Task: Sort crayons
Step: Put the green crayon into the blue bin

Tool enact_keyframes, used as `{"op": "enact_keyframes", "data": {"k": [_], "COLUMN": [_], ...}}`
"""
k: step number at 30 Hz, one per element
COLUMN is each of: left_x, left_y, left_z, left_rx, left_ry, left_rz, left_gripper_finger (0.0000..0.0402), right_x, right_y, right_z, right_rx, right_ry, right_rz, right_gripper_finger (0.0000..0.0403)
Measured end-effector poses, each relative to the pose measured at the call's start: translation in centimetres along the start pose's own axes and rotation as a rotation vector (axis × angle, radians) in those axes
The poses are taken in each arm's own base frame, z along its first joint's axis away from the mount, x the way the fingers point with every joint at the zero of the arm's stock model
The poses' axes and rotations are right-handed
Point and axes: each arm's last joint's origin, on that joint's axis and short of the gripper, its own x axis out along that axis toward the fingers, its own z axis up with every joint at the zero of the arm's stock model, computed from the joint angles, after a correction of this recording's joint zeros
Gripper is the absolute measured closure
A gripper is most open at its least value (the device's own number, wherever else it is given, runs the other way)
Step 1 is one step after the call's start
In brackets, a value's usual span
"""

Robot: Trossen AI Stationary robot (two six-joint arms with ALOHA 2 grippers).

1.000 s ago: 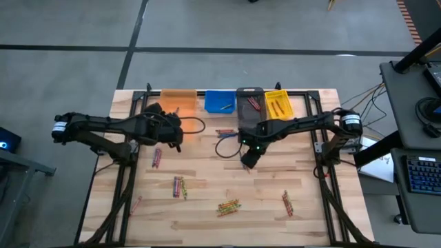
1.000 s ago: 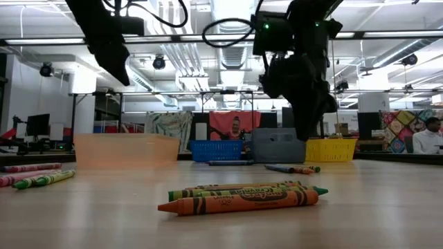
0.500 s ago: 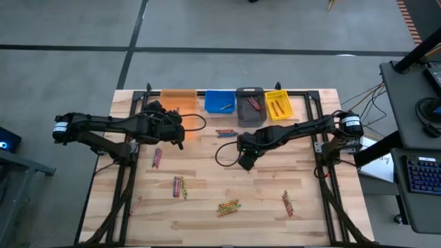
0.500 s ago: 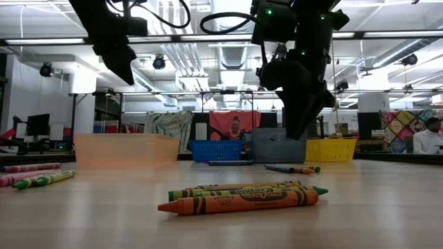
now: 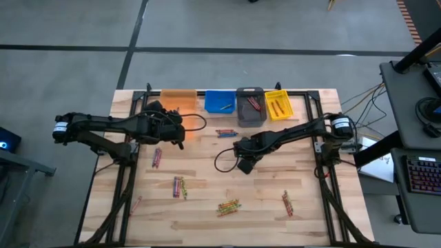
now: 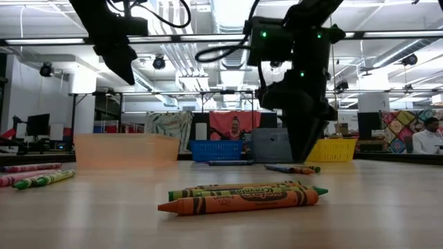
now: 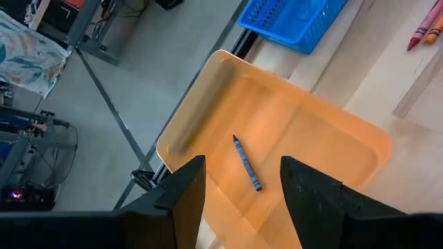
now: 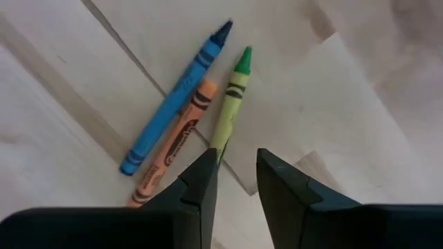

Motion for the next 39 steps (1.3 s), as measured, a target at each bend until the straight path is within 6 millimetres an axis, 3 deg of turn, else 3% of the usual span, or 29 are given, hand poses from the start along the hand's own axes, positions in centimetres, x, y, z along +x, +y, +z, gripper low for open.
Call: {"op": "enact_keyframes", "data": {"k": [7, 15, 26, 32, 39], "left_x": [0.0, 0.0, 0.0, 0.0, 0.0], "left_y": [0.0, -0.1, -0.1, -0.2, -0.3], "left_z": [0.0, 0.1, 0.4, 0.5, 0.7], "left_rx": [-0.004, -0.013, -0.036, -0.044, -0.040], "left_ry": [-0.004, -0.011, -0.029, -0.037, -0.047], "left_rz": [-0.001, -0.004, -0.011, -0.014, -0.032], "left_gripper_finger": [0.0232, 0.0232, 0.0232, 0.0232, 0.0232], "right_x": [1.5, 1.6, 1.9, 0.3, -4.0], "right_y": [0.2, 0.2, 0.0, -0.5, -1.9], "right_z": [0.1, 0.1, 0.2, 0.2, 0.6], "right_rx": [-0.005, -0.027, -0.052, -0.087, -0.111], "right_ry": [0.029, 0.021, 0.032, 0.003, -0.090], "right_rz": [-0.023, -0.024, -0.024, -0.024, 0.037], "right_gripper_finger": [0.0315, 0.0330, 0.0389, 0.0394, 0.0394]}}
